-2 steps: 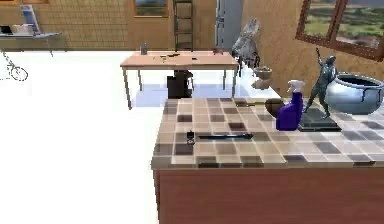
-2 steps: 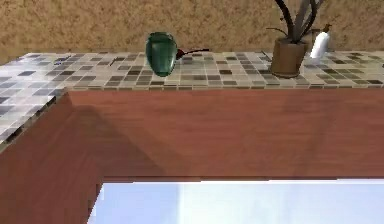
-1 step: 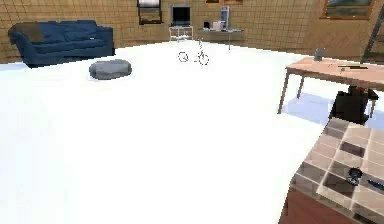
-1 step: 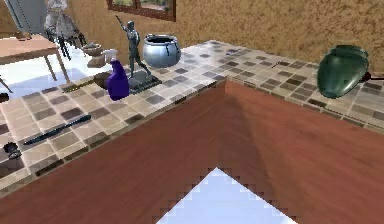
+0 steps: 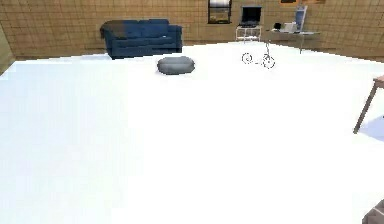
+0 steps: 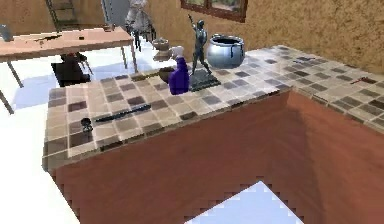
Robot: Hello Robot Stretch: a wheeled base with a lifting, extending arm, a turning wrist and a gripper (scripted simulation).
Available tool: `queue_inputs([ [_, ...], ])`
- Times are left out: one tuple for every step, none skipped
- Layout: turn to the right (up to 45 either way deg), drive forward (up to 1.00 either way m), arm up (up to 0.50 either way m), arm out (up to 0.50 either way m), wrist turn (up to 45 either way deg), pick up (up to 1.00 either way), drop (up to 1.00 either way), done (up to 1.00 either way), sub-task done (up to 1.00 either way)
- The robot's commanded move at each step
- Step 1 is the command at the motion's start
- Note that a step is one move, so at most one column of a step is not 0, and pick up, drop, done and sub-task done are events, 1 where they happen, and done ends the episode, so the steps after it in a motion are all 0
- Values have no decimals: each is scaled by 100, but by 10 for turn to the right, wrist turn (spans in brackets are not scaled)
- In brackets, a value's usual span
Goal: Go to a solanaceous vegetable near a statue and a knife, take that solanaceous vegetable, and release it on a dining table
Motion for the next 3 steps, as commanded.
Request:
queue_inputs([
  [-30, 0, 0, 0, 0, 0, 0, 0, 0],
  [450, 0, 0, 0, 0, 0, 0, 0, 0],
  [450, 0, 0, 0, 0, 0, 0, 0, 0],
])
